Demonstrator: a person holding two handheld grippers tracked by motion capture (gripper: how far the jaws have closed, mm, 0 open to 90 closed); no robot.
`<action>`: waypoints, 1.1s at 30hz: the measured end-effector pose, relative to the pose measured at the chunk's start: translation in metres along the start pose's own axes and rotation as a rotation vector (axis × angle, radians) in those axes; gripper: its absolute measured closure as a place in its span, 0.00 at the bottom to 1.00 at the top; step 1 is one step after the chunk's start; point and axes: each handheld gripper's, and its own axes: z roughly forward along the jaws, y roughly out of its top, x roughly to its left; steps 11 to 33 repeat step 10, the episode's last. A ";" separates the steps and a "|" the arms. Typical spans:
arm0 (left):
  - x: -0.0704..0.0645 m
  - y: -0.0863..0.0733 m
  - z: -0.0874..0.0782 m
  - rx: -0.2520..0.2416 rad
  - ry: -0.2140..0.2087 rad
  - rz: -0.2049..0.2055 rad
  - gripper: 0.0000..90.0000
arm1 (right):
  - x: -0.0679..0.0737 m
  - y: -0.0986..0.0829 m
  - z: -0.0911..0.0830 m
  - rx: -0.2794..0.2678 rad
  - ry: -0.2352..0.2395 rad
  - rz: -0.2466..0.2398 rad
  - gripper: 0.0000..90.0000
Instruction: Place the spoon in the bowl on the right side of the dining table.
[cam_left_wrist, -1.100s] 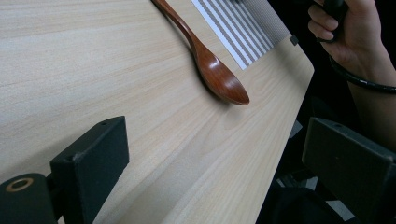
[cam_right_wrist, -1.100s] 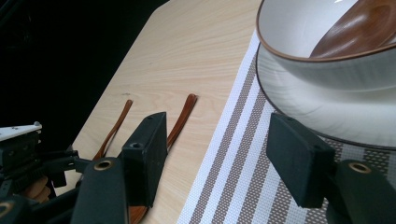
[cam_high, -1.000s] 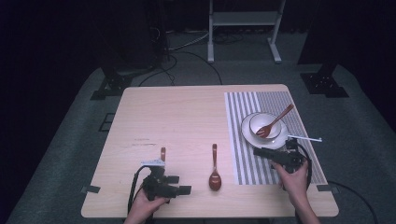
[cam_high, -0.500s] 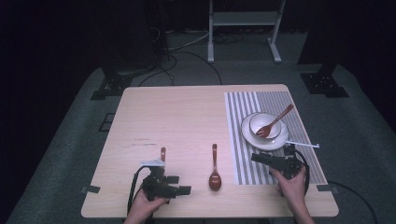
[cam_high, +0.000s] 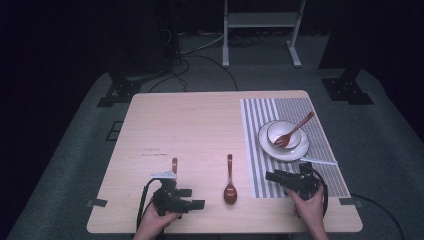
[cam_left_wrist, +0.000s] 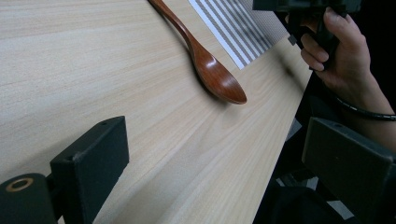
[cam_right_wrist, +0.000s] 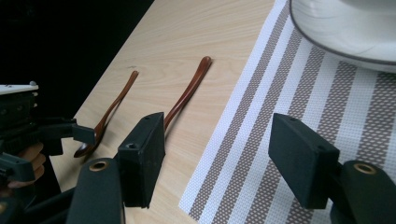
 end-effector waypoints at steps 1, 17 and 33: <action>0.000 0.000 0.000 0.000 0.000 0.000 0.07 | 0.000 0.000 0.000 0.000 0.000 0.000 0.39; 0.000 0.000 0.000 -0.010 -0.016 0.004 0.07 | -0.008 -0.021 -0.007 -0.082 0.083 -0.005 0.37; 0.000 0.000 0.000 -0.010 -0.016 0.004 0.07 | -0.008 -0.021 -0.007 -0.082 0.083 -0.005 0.37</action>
